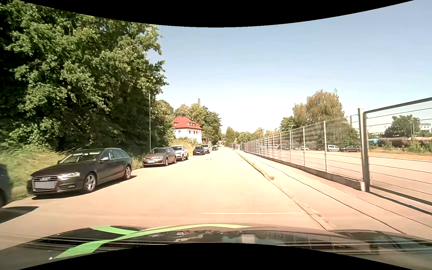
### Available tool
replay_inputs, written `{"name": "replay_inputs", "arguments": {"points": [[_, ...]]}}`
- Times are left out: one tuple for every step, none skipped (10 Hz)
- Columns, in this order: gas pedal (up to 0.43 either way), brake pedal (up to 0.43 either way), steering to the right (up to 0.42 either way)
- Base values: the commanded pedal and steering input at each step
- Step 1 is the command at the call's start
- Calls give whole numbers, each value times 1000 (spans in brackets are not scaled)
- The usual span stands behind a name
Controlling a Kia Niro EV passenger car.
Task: Follow the waypoints while adhering to traffic rules and regulations
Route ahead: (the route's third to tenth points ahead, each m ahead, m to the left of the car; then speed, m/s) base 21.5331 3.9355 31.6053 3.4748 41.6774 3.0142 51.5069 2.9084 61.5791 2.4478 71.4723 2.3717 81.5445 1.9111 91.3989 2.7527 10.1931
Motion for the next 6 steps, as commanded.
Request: {"name": "replay_inputs", "arguments": {"points": [[150,0,-7],[150,0,-7],[157,0,-6],[157,0,-5],[157,0,-5],[157,0,-5]]}}
